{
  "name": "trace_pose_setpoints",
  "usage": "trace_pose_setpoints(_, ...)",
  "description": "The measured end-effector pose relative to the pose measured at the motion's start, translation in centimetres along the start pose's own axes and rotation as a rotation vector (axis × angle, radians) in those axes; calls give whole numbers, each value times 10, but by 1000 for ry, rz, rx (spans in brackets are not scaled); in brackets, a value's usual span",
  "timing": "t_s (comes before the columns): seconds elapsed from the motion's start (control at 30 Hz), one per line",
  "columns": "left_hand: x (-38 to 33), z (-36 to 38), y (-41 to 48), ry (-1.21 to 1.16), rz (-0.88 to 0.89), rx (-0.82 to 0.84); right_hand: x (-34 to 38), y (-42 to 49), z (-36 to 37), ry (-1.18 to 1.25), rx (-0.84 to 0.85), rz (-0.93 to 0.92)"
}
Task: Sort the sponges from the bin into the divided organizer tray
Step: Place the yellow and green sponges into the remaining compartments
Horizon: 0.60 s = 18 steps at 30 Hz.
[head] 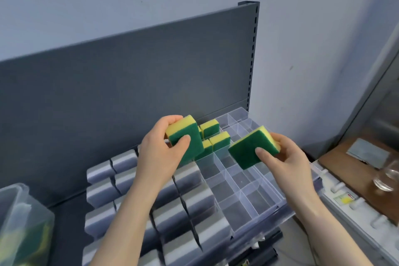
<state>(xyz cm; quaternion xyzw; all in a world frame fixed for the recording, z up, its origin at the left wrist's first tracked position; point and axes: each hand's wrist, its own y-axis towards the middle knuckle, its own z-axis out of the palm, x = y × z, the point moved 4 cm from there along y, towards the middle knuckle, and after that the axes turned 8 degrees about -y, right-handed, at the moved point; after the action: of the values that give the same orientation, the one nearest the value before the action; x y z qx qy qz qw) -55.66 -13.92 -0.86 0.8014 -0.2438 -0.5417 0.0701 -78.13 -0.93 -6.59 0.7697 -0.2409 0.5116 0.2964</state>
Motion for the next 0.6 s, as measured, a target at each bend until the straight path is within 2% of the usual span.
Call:
trace_pose_setpoints(0.27,1,18,20,102,-27,35,-4,56,10,-156,205,-67)
trace_pose_setpoints(0.47,8,31,16,179,-106,7,-5,85,23,-207,372,-124)
trace_pose_setpoints(0.6,18,44,10,257,-146,49,-18,94,35,-248,472,-146)
